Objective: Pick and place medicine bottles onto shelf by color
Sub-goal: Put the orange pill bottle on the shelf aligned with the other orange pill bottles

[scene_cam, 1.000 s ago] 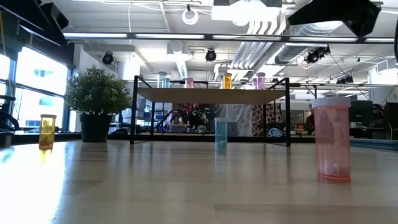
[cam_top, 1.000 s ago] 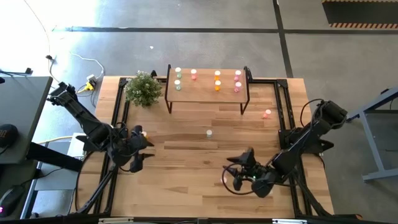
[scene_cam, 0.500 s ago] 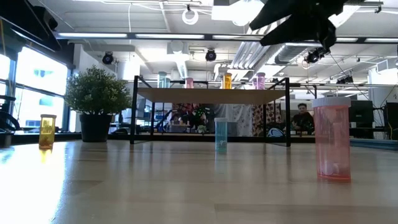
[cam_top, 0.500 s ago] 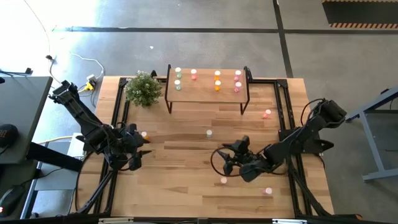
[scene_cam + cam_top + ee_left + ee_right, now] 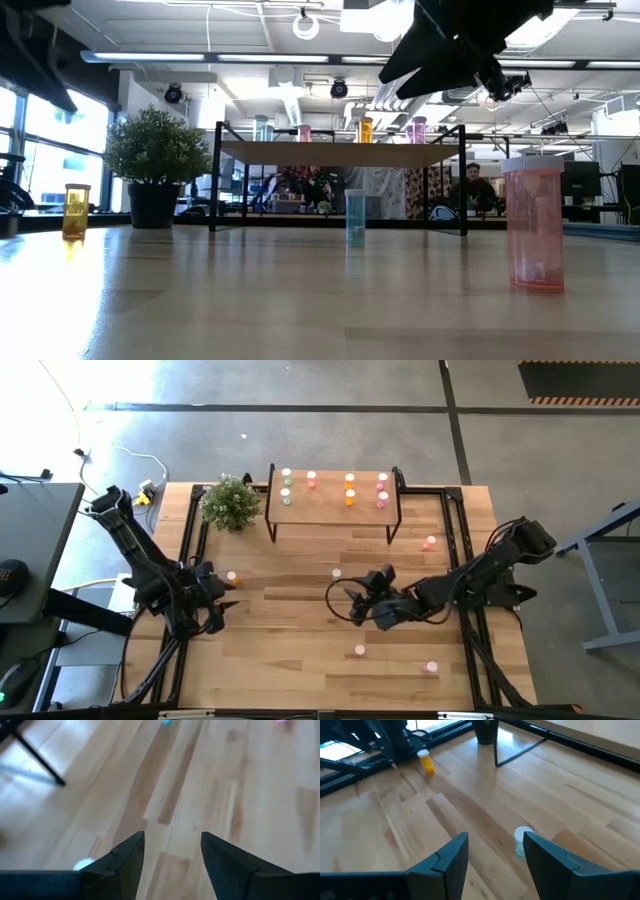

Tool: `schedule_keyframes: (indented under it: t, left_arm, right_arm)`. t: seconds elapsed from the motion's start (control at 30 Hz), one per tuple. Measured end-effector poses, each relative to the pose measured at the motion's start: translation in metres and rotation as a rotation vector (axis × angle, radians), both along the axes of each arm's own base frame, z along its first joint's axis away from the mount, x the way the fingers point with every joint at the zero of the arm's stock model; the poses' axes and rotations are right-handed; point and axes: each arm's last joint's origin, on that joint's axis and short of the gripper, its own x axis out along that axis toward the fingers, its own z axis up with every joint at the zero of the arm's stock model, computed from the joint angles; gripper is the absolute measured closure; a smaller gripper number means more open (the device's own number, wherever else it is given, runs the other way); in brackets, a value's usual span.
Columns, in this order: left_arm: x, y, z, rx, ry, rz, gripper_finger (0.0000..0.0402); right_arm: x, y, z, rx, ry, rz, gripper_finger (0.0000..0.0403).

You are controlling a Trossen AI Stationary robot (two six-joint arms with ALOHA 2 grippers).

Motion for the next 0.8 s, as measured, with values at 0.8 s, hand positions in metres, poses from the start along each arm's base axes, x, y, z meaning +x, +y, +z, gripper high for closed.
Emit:
schedule_keyframes:
  t: [0.8]
  left_arm:
    - [-0.031, 0.026, -0.062, 0.096, -0.057, 0.201, 0.0218]
  right_arm:
    - [0.008, -0.023, -0.002, -0.03, 0.075, 0.017, 0.0221]
